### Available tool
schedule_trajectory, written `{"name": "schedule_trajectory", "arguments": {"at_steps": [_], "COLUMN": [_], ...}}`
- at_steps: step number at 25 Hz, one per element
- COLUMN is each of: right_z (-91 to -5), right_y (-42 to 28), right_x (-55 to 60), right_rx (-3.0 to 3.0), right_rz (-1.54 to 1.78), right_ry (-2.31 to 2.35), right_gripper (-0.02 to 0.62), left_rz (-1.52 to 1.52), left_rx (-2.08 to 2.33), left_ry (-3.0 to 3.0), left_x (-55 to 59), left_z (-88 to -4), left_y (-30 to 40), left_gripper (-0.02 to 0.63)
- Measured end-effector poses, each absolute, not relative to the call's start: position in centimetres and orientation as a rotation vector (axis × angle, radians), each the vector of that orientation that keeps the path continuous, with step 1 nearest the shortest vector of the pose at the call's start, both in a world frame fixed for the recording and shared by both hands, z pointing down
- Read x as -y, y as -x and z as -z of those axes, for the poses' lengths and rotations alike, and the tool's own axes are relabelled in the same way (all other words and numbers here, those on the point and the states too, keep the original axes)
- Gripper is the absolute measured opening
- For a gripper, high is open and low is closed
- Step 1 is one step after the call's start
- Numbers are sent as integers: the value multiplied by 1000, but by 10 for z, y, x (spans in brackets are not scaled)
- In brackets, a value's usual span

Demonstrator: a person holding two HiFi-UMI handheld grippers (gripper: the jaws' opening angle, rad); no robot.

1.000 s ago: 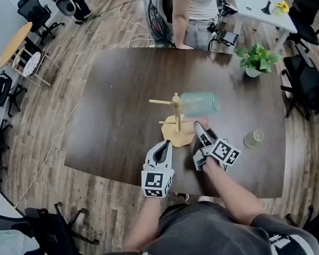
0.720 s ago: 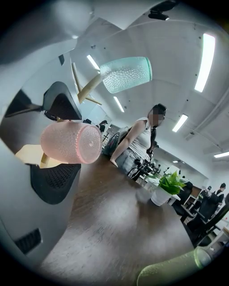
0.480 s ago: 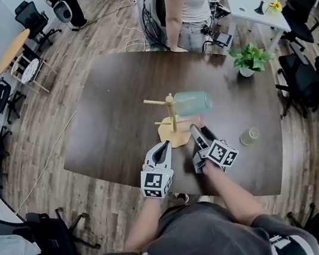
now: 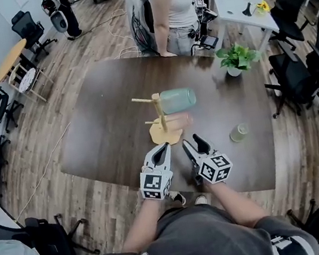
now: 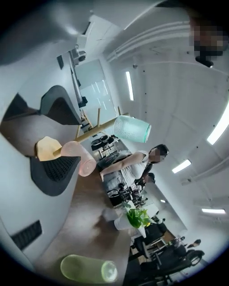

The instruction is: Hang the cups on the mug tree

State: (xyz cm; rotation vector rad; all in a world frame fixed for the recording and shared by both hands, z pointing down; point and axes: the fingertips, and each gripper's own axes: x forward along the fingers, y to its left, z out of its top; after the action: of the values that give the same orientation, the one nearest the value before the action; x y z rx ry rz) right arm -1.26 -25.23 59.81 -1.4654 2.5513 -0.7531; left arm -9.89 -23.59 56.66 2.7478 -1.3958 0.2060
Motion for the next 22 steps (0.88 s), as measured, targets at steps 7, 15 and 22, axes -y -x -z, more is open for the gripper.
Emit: {"name": "schedule_trajectory", "arguments": {"at_steps": [7,15,22], "right_z": [-571,-560,-559], "right_y": [0,-19,-52], "right_x": [219,187,170], "right_rx": [-2684,-2715,-2660], "right_rz": [466,346,320], "right_ry": [1524,1561,1634], "right_gripper": [47,28,28], "left_rz": [-187,-190,-152], "left_rx": [1355,1320,1302], "left_ry": [-2779,-2809,-2842], "left_x": [212,186,171], "left_z": [-566,-562,-554], "left_y": [75,51,29], "left_gripper": [0,0,0]}}
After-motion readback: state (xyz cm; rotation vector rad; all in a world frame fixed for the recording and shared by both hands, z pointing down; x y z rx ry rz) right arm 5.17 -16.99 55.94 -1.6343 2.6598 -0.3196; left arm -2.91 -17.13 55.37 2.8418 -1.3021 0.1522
